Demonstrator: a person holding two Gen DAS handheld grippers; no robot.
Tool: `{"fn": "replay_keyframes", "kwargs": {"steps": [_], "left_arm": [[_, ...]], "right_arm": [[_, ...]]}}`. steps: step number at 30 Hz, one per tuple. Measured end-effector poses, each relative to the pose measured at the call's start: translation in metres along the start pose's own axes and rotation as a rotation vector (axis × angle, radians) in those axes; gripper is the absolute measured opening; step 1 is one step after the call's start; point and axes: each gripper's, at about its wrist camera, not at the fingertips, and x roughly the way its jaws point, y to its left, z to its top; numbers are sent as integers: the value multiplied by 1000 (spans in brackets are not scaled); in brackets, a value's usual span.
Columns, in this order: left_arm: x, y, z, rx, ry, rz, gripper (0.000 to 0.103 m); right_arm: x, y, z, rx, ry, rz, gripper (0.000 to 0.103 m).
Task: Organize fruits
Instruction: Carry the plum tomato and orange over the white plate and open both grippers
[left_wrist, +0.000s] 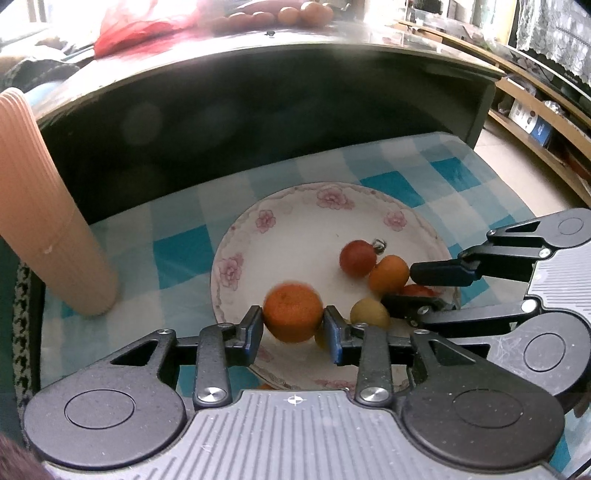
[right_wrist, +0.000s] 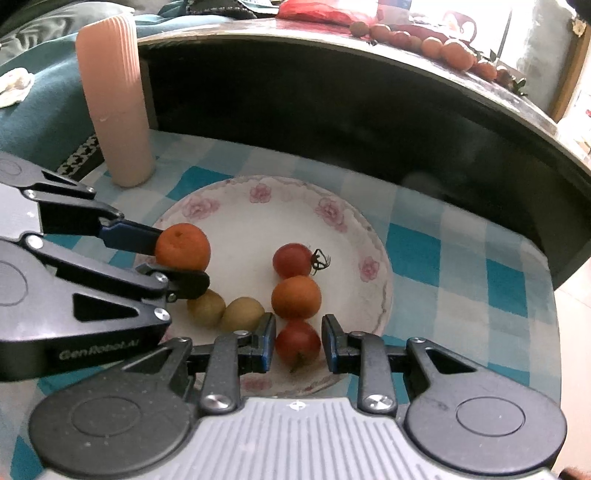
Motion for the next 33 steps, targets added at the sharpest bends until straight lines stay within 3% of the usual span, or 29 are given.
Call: {"fn": "replay_keyframes", "kwargs": {"steps": [20, 25, 33], "left_arm": [[-17, 13, 7, -56, -41, 5, 49], [-22, 6, 3, -30, -41, 3, 51], [-38, -10, -10, 8, -41, -47, 53]], "right_arm": [[-12, -21, 9, 112, -61, 17, 49], [-21, -28, 10, 129, -79, -7, 49], [-34, -20, -11, 151, -16, -84, 49]]}}
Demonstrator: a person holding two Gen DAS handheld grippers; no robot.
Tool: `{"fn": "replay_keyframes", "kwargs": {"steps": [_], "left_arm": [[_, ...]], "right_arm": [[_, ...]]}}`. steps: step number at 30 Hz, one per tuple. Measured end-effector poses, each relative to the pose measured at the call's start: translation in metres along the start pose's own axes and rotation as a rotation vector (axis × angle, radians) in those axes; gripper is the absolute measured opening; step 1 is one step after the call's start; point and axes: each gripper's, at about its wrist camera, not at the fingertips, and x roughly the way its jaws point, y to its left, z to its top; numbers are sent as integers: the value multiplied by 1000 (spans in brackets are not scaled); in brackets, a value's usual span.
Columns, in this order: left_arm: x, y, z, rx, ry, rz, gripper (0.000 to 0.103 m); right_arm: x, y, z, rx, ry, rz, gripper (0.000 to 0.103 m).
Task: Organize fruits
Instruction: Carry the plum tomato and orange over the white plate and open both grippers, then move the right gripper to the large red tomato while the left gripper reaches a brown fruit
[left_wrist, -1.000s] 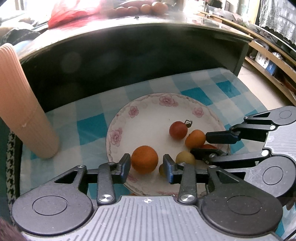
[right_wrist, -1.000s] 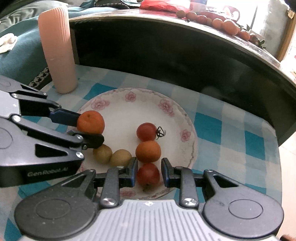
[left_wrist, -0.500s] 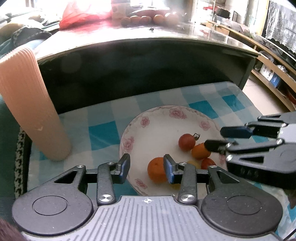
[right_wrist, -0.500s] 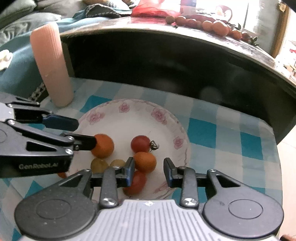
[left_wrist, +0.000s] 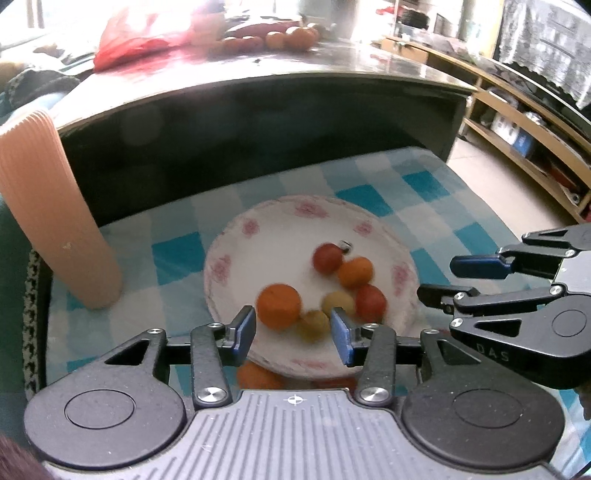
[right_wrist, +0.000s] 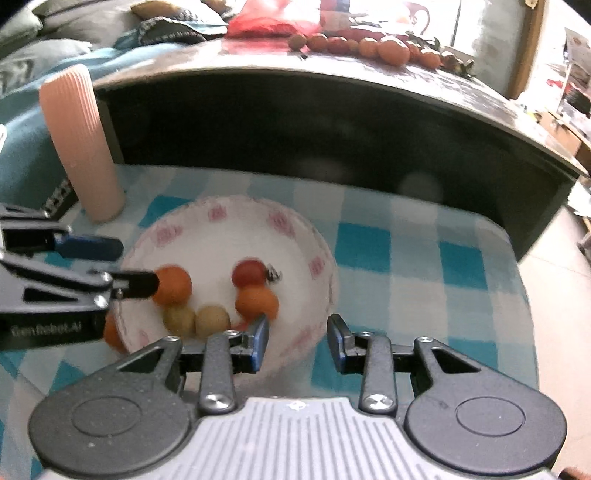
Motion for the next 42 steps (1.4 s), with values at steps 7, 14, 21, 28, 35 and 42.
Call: {"fn": "replay_keyframes", "kwargs": {"steps": [7, 14, 21, 28, 35, 42], "left_arm": [[-14, -21, -15, 34, 7, -38, 55], [-22, -40, -25, 51, 10, -60, 57], [-24, -48, -28, 58, 12, -53, 57], [-22, -46, -29, 69, 18, -26, 57], [-20, -43, -32, 72, 39, -17, 57], [-15, -45, -36, 92, 62, -12, 55]], "right_arm": [[-28, 9, -23, 4, 18, -89, 49], [-50, 4, -46, 57, 53, -127, 49], [-63, 8, -54, 66, 49, -131, 49], [-59, 12, -57, 47, 52, -117, 49], [-51, 23, -58, 8, 63, -93, 49], [-42, 27, -62, -9, 96, -73, 49]]}}
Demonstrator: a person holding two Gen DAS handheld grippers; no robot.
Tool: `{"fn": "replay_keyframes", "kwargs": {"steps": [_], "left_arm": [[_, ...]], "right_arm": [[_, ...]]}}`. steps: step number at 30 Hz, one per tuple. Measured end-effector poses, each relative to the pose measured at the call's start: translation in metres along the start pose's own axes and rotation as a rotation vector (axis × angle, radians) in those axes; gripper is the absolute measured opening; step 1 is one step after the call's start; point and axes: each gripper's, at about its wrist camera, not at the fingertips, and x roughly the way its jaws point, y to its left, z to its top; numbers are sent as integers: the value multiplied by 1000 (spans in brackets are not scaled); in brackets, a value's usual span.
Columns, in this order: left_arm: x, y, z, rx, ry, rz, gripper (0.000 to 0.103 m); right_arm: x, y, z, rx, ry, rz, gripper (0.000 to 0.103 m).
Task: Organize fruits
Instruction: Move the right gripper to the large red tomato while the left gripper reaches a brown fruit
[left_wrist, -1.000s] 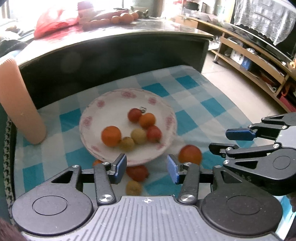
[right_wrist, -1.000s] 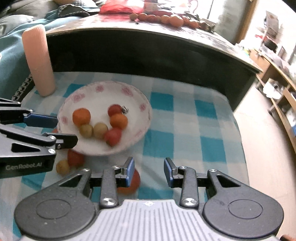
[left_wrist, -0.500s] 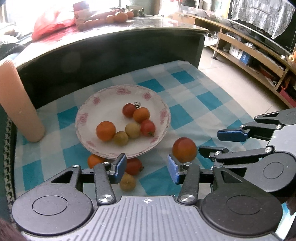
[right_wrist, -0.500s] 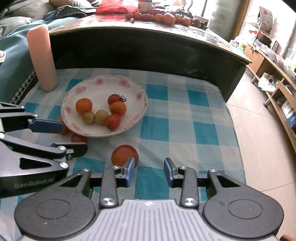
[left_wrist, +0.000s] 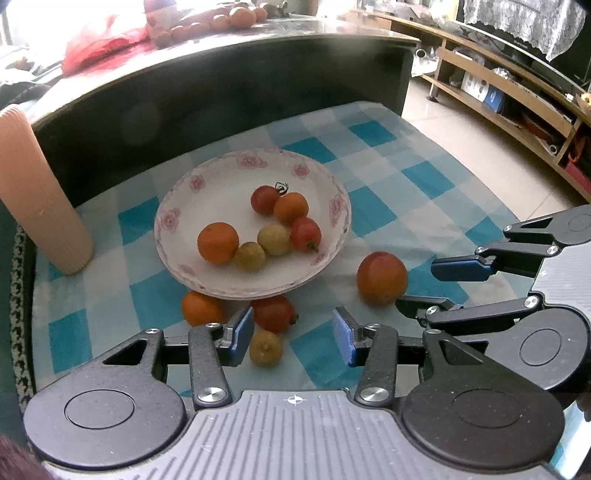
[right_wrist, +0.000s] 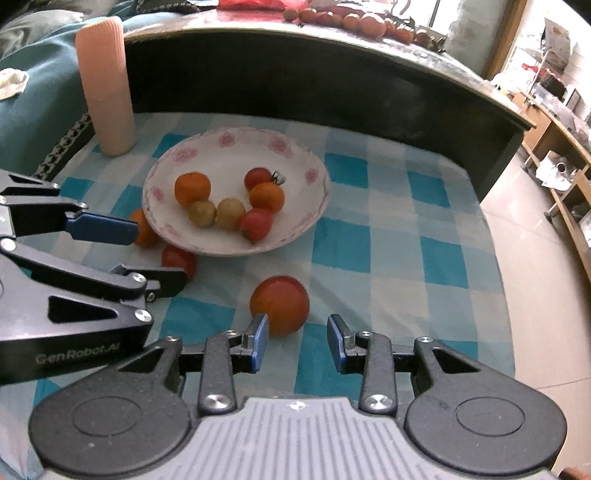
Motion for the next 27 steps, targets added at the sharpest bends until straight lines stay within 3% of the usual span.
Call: {"fn": "replay_keyframes", "kwargs": {"steps": [14, 27], "left_arm": [[3, -1, -4, 12, 17, 4, 54], [6, 11, -16, 15, 37, -2, 60]], "right_arm": [[9, 4, -5, -18, 33, 18, 50], [9, 5, -7, -42, 26, 61, 50]]}}
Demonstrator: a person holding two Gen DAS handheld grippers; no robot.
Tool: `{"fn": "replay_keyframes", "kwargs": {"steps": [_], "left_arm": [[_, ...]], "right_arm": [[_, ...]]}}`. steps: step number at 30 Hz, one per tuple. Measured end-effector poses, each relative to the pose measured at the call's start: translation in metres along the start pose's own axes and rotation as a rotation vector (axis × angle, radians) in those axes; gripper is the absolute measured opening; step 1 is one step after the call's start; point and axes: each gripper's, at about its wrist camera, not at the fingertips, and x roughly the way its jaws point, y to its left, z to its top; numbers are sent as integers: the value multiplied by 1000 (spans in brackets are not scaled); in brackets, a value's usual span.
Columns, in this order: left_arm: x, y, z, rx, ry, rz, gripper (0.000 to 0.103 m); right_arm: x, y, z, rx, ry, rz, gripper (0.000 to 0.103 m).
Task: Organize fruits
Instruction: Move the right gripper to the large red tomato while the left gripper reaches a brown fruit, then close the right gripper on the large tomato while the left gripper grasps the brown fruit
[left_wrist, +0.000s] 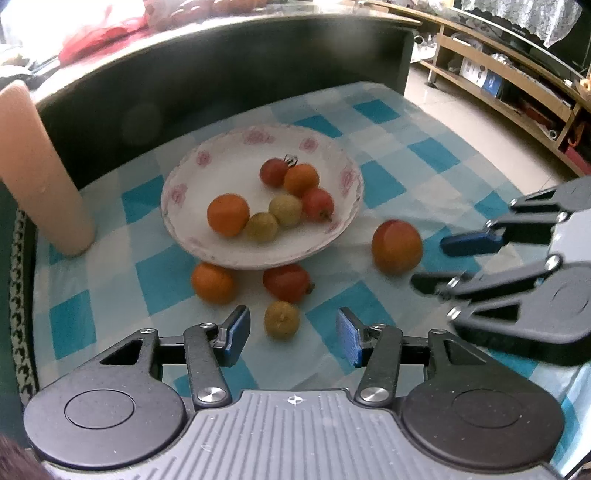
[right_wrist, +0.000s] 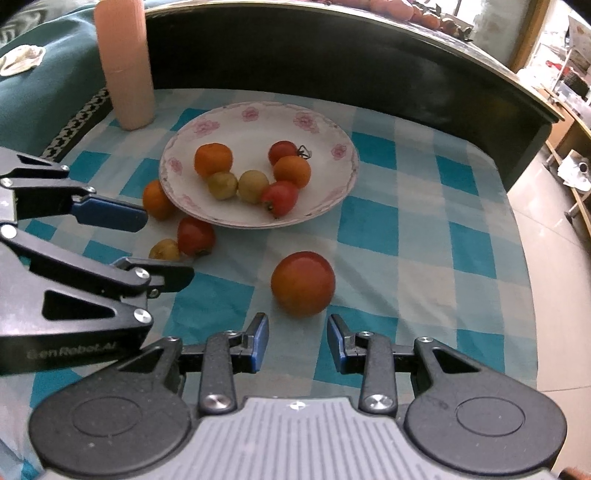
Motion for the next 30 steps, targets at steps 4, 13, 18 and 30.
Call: {"fn": "replay_keyframes", "kwargs": {"steps": [4, 13, 18, 30], "left_arm": [[5, 2, -3, 1, 9, -12, 59], [25, 7, -6, -23, 35, -8, 53], [28, 10, -5, -38, 20, -4, 52], [28, 9, -3, -32, 10, 4, 33]], "right_arm": [[-3, -9, -1, 6, -20, 7, 50], [1, -23, -7, 1, -29, 23, 50], [2, -29, -6, 12, -62, 64, 50], [14, -22, 11, -44, -131, 114, 58]]}}
